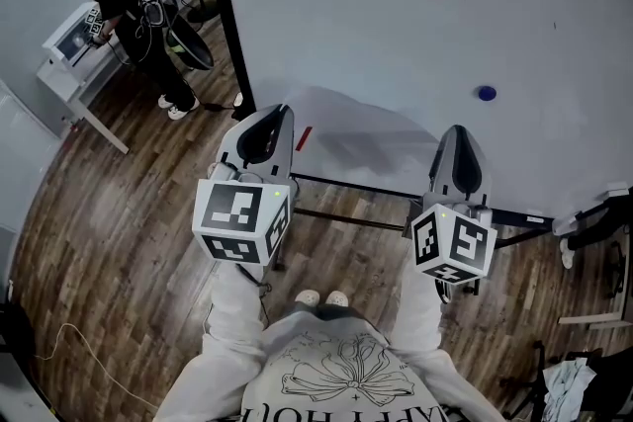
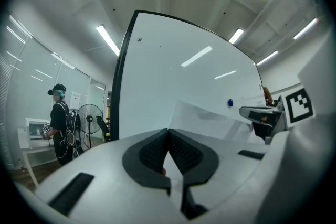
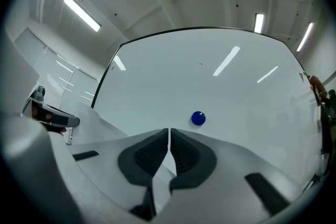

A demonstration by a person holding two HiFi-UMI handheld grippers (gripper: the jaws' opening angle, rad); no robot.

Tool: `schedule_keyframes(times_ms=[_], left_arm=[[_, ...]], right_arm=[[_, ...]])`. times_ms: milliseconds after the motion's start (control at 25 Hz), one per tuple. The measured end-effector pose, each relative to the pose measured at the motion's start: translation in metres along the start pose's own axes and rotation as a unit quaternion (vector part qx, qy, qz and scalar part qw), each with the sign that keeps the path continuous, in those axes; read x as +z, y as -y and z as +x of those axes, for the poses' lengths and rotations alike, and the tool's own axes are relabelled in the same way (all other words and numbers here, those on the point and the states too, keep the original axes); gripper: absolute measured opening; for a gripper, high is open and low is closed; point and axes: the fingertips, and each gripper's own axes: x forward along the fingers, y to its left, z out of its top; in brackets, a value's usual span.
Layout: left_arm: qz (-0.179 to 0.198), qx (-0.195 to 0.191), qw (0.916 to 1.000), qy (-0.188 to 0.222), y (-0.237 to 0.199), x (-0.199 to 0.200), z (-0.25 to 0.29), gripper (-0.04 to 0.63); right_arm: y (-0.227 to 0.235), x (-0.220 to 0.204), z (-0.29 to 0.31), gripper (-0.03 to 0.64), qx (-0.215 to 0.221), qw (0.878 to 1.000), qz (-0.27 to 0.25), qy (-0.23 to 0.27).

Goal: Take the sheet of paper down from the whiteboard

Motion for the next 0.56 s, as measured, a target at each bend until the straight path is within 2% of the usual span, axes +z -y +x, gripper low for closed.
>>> schedule_keyframes(times_ms=[560], left_arm=[[-0.004,-0.009,0.9999,0.004,0.0063,0.0013,0.0049,0.005]], right_arm=[[0.0078,-0.0034,-0.0016,0.014,-0.013,1.0,0.0,-0.006]])
